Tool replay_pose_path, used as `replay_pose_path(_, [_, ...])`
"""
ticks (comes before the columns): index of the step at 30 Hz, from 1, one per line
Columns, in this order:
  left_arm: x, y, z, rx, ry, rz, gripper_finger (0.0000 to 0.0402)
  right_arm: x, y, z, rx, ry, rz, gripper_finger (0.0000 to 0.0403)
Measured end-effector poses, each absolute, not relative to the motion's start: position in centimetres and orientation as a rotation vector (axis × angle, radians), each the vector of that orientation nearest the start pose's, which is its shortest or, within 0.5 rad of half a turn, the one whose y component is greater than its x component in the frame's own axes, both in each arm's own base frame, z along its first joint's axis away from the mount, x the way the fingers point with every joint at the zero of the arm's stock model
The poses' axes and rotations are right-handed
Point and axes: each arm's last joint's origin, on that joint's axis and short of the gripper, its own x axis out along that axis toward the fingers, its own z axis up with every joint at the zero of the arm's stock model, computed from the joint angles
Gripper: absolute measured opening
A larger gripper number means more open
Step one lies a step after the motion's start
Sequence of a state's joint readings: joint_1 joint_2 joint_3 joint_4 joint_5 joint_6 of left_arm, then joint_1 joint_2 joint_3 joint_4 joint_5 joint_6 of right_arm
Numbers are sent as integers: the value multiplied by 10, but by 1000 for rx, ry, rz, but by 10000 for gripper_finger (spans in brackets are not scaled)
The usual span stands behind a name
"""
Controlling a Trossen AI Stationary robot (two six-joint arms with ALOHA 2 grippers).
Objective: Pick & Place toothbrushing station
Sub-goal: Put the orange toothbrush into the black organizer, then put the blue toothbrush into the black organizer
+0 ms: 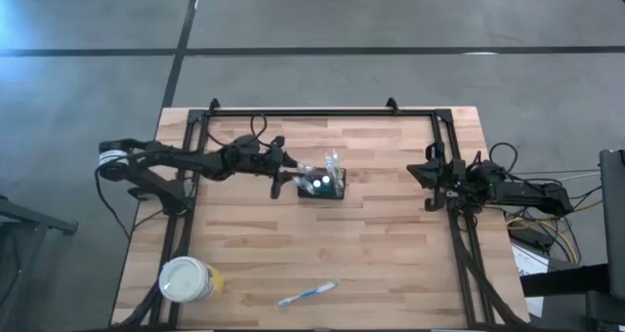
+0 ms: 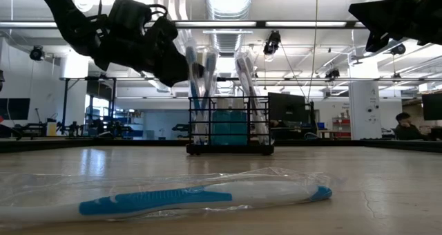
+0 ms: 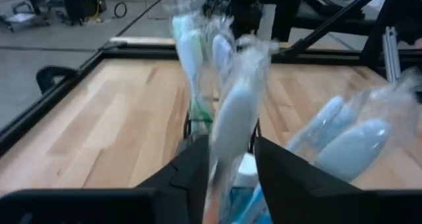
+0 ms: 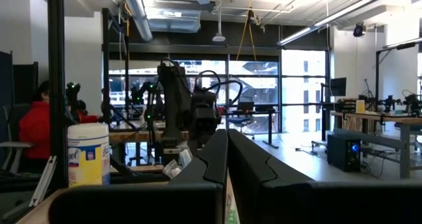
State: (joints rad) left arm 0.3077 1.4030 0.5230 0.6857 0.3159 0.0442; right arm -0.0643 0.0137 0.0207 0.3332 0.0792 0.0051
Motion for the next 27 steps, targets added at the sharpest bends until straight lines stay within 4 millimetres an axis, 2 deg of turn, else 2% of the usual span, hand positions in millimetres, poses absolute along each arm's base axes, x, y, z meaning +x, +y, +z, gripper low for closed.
replay_pose_path(8, [263, 74, 205, -3, 146, -14, 178, 91, -8, 201, 10, -341, -140, 8])
replay_pose_path(15, [249, 70, 230, 26, 87, -12, 196, 91, -8, 201, 11, -341, -141, 8])
replay_pose_path(21, [217, 61, 260, 72, 70, -6, 197, 91, -8, 201, 11, -341, -141, 8])
replay_pose_path(27, [166, 46, 281, 54, 149, 56, 184, 91, -8, 201, 22, -340, -139, 8])
